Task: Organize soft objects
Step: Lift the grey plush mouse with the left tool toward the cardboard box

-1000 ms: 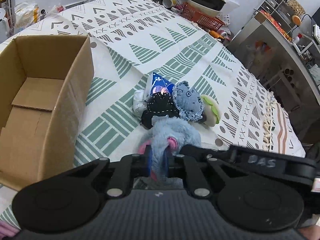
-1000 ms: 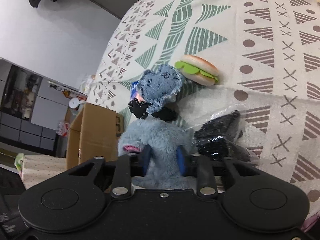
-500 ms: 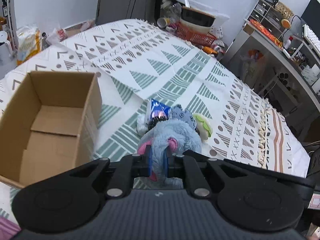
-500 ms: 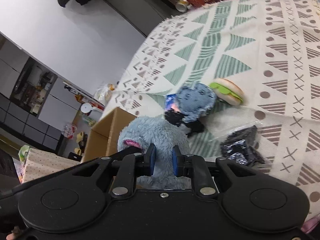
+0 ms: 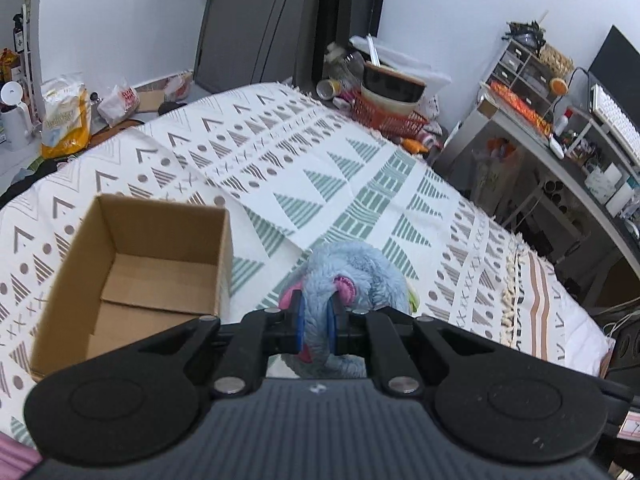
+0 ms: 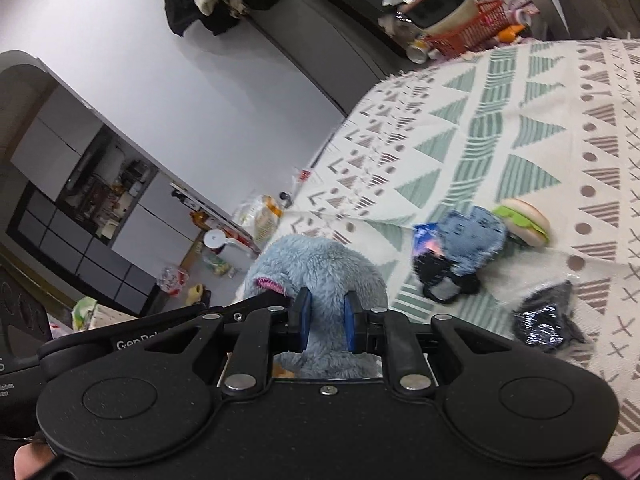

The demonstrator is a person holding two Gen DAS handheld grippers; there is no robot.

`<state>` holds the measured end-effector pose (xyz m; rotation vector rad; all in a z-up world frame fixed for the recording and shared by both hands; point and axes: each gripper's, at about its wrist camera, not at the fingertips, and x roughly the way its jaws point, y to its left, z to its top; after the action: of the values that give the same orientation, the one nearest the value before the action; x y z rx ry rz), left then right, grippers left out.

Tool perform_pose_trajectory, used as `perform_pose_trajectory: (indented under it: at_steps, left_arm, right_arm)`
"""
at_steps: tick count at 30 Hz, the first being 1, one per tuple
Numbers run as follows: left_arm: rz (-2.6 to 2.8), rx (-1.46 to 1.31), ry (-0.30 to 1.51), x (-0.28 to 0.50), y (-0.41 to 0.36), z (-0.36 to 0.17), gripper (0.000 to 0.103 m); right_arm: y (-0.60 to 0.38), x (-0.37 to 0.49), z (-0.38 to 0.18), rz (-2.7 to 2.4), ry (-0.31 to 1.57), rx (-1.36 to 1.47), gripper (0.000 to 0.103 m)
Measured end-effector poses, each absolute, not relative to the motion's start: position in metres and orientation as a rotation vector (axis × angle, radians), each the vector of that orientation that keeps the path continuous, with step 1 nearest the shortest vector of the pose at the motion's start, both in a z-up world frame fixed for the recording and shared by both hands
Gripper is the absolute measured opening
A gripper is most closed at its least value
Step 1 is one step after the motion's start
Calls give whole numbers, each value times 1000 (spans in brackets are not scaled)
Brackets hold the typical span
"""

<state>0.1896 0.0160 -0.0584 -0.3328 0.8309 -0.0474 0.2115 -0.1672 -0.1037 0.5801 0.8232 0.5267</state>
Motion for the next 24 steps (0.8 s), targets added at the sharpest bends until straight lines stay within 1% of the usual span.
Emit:
perform_pose_trajectory:
  at_steps: [9, 24]
  left_arm:
    - [-19, -352, 789, 185, 48, -45, 10]
    - [26, -423, 774, 194, 113, -59, 10]
  right_arm:
    - [-133, 215, -93, 567, 805, 570, 17]
    - [-73, 230, -99, 618, 818, 523, 17]
